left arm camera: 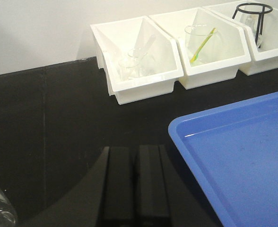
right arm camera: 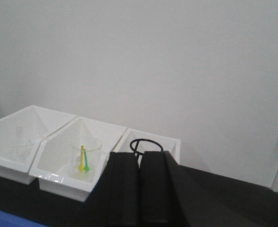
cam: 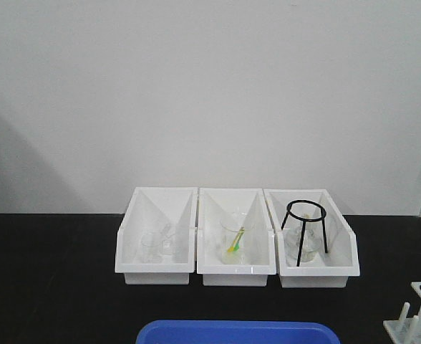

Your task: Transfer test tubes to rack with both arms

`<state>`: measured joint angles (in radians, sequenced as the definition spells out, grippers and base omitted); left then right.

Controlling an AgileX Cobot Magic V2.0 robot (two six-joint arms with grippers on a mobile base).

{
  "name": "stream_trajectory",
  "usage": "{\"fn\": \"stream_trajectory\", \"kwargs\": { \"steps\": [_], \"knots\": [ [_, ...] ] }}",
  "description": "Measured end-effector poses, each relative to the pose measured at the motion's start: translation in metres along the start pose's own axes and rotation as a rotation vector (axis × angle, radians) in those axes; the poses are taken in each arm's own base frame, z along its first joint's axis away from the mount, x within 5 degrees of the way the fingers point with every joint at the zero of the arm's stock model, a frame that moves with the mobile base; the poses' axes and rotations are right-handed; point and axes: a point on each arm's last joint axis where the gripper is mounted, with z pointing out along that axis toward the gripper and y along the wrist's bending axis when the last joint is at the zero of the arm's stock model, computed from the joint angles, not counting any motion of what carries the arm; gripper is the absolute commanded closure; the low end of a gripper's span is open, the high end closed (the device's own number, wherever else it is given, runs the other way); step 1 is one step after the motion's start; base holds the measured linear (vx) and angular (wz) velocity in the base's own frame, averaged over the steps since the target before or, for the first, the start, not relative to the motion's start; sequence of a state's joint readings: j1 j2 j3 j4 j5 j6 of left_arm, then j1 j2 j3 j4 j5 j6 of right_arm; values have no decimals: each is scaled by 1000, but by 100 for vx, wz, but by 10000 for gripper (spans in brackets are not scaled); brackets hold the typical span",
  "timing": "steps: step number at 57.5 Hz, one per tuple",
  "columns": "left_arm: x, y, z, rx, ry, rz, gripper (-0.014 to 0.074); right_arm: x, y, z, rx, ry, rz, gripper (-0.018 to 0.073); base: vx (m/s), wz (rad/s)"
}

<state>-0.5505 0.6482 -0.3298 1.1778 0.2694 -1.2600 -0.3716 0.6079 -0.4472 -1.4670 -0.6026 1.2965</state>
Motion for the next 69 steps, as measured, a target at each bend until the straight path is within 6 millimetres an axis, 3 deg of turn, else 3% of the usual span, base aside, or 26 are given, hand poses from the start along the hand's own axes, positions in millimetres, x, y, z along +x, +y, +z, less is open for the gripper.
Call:
{"fn": "stream_trajectory", "kwargs": {
  "steps": [51, 60, 69],
  "knots": [
    [1, 0, 0, 2, 9, -30, 615, 4, 7, -7, -34, 60, -5, 567, 0, 0],
    [13, 8, -1, -95, 132, -165, 615, 4, 7, -7, -35, 61, -6, 567, 0, 0],
    [28, 14, -6, -181, 309, -127, 615, 4, 7, -7, -36, 62, -8, 567, 0, 0]
  ]
}}
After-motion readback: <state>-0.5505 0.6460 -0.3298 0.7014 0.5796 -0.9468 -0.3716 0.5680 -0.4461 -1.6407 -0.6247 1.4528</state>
